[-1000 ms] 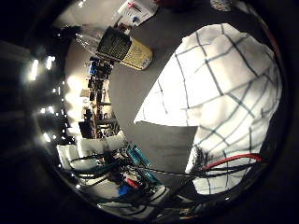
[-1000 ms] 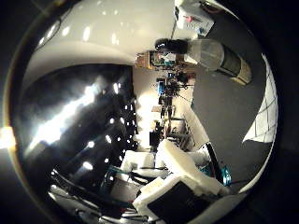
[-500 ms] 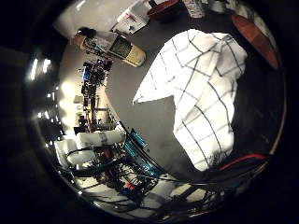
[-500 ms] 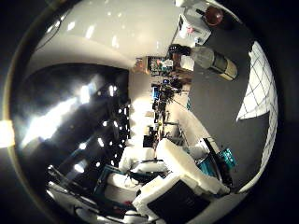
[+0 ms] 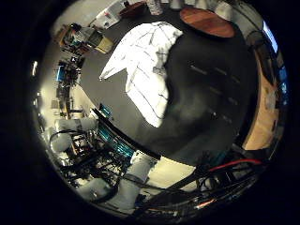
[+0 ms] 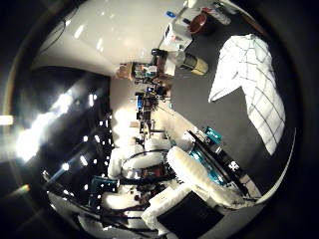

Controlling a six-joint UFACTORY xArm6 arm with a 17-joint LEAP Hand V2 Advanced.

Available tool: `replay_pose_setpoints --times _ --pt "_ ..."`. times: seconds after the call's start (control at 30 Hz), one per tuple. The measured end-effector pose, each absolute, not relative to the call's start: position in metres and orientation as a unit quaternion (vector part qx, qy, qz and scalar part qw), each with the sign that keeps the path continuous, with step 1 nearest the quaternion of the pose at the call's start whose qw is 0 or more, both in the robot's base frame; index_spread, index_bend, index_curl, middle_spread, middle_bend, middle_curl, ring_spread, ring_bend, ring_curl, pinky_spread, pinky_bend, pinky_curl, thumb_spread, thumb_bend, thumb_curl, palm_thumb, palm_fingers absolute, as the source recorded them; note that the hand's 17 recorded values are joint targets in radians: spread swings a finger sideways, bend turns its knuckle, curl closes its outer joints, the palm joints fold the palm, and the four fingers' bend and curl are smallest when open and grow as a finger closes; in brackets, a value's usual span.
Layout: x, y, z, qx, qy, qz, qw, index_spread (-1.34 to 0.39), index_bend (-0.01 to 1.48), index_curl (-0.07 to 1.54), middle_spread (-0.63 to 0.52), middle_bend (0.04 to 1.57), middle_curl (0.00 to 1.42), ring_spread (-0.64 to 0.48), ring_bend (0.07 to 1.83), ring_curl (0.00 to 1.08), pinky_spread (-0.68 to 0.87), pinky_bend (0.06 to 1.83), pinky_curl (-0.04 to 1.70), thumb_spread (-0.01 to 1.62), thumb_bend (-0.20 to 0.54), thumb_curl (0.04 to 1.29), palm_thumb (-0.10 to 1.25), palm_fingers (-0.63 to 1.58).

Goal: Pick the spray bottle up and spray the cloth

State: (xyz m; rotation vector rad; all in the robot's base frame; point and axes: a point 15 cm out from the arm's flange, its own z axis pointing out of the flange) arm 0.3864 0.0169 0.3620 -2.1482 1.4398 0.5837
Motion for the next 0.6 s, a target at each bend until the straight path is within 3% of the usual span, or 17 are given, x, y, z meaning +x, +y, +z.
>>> replay_pose_setpoints --times 0.27,0.6 --pt "0.364 -0.047 0.376 -0.778 0.57 0.166 0.205 -0.25 0.17 0.3 0.16 0.19 0.3 0.21 0.28 0.26 0.44 0.4 0.31 1.1 -0.021 0.31 0.62 0.08" --pt "0.354 -0.087 0.361 -0.763 0.601 0.154 0.178 -0.25 0.17 0.3 0.16 0.19 0.3 0.21 0.27 0.26 0.44 0.4 0.31 1.11 -0.022 0.31 0.61 0.08"
